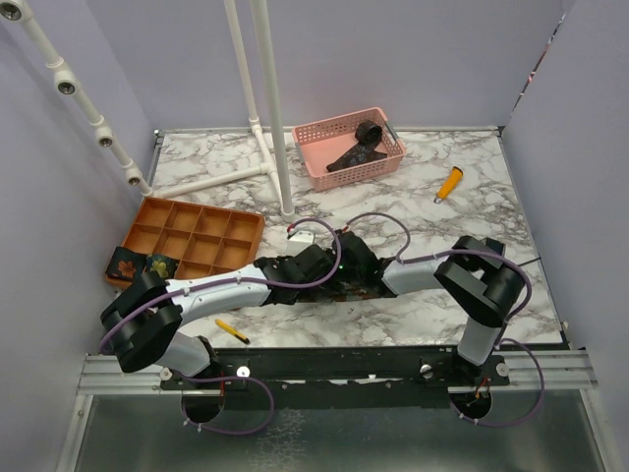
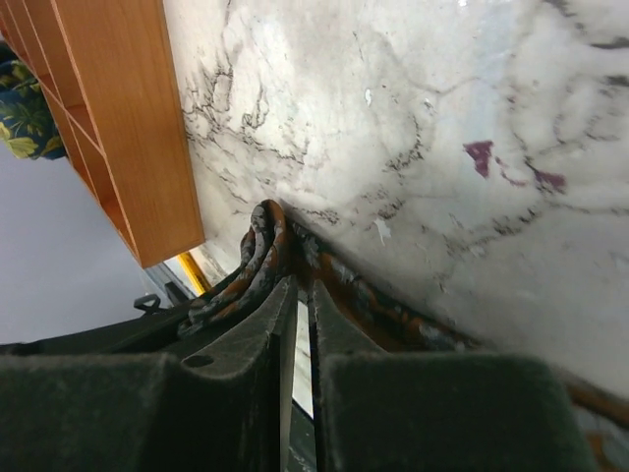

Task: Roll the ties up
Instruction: Roll the tie at the center of the board.

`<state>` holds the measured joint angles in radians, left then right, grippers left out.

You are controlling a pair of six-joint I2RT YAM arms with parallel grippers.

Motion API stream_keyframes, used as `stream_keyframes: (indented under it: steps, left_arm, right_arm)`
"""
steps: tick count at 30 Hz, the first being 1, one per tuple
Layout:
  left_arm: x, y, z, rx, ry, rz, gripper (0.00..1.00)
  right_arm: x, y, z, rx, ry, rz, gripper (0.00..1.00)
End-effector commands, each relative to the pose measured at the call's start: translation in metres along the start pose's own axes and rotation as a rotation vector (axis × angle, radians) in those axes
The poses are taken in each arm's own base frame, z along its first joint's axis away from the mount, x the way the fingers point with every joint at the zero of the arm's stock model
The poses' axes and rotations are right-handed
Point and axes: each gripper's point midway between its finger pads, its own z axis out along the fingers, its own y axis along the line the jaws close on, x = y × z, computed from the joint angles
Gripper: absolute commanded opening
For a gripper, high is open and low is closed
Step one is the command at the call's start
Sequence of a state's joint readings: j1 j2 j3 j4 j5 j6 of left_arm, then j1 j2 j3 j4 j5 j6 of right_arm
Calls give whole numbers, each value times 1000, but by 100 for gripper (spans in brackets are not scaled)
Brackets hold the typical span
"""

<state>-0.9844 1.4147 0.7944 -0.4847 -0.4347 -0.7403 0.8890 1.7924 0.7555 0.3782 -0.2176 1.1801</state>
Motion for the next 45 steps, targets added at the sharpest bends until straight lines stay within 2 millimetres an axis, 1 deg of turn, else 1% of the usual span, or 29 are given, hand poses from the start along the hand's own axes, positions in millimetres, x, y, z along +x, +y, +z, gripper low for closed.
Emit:
stream_keyframes:
  steps: [1, 3, 6, 10, 12, 13, 17, 18, 21, 23, 26, 28, 31, 33, 35, 37, 41, 43, 45]
  left_arm:
    - [8, -2, -2, 6, 14, 23, 0]
    - [11, -6, -2, 1, 19, 44, 0]
    - [15, -10, 0, -16, 30, 73, 0]
    - [23, -13, 7, -50, 52, 111, 0]
    - [28, -16, 10, -63, 65, 130, 0]
    - [29, -19, 12, -65, 70, 137, 3]
    - [30, -30, 11, -51, 71, 143, 30]
    - [29, -32, 10, -43, 69, 139, 35]
    - [25, -37, 5, -22, 60, 129, 46]
    - [21, -40, 1, -6, 51, 117, 51]
    - [16, -42, -5, 16, 37, 98, 57]
    - [12, -43, -10, 27, 25, 84, 62]
    - [6, -42, -19, 42, 6, 64, 74]
    - [1, -41, -26, 53, -10, 47, 84]
    - [-4, -38, -33, 62, -31, 29, 89]
    - [-11, -32, -42, 62, -66, 6, 92]
    - [-24, -13, -59, 75, -138, -74, 93]
    - [-26, 2, -60, 83, -156, -117, 93]
    - [-27, 14, -57, 118, -157, -169, 93]
  right_arm:
    - [-16, -15, -21, 129, -100, -3, 15]
    - [-22, -23, -35, 170, -144, -8, 17]
    - [-28, -40, -55, 235, -205, -20, 20]
    - [-26, -63, -76, 288, -241, -24, 23]
    - [-24, -71, -85, 297, -254, -20, 25]
    - [-24, -75, -88, 305, -259, -18, 25]
    - [-21, -84, -98, 312, -275, -25, 27]
    - [-21, -85, -100, 310, -277, -30, 28]
    - [-22, -83, -104, 296, -286, -48, 29]
    - [-20, -84, -107, 306, -278, -64, 30]
    - [-21, -80, -109, 294, -276, -93, 34]
    - [-21, -75, -109, 277, -266, -115, 39]
    - [-17, -67, -107, 248, -233, -157, 48]
    - [-16, -55, -103, 201, -211, -186, 54]
    - [-15, -46, -101, 173, -186, -215, 57]
    - [-12, -34, -98, 134, -152, -241, 58]
    - [-7, -11, -91, 49, -103, -286, 57]
    - [-5, -3, -85, 33, -77, -298, 56]
    - [-3, 7, -78, 21, -58, -321, 56]
